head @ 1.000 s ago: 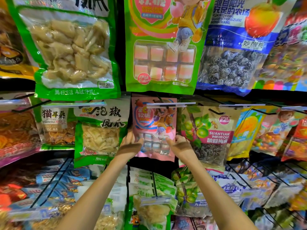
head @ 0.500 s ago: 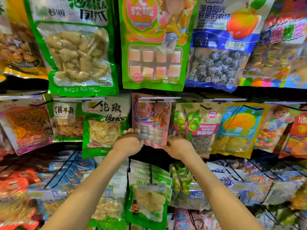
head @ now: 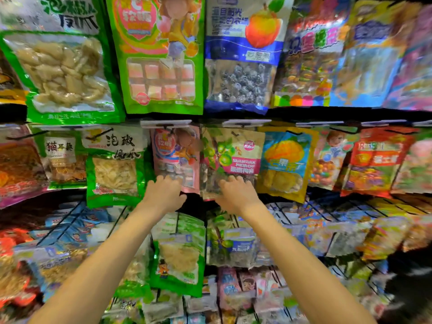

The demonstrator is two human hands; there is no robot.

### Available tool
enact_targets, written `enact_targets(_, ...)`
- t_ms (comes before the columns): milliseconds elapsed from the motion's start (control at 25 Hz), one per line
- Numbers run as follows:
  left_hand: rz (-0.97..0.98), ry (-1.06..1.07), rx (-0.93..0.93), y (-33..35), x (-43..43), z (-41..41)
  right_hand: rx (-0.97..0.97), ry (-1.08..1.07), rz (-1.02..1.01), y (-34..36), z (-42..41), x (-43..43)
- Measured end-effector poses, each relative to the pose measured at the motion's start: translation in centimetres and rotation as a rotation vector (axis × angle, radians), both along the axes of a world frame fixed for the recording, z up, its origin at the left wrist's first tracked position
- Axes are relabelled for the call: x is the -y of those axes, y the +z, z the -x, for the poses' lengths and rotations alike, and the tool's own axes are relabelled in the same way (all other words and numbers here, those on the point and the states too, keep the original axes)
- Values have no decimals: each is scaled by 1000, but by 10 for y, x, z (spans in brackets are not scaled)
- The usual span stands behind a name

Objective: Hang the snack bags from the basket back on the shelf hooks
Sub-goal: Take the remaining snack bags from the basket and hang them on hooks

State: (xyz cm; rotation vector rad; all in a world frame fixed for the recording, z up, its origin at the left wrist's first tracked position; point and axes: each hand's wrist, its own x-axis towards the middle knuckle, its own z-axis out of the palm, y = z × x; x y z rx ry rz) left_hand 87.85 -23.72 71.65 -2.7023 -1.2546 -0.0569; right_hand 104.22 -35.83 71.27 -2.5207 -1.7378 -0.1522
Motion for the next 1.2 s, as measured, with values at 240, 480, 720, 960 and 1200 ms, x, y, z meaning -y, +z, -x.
enact_targets(240,52,24,13,-6,37,-29,10,-63,131,17,-20,40)
enact_targets(480,-16,-35,121,-11,63,-54,29,-97,-62,16,-49,73)
enact_targets(720,-111,-27,248,-6,46,-78,-11,-94,-257,10,-87,55)
enact_targets(960,185,-24,828,-17,-10,-94,-335,-95,-466,-8,-115,12)
enact_targets(1200,545,-77,1255,-30,-19,-119,-891,1,-700,-24,-124,-16)
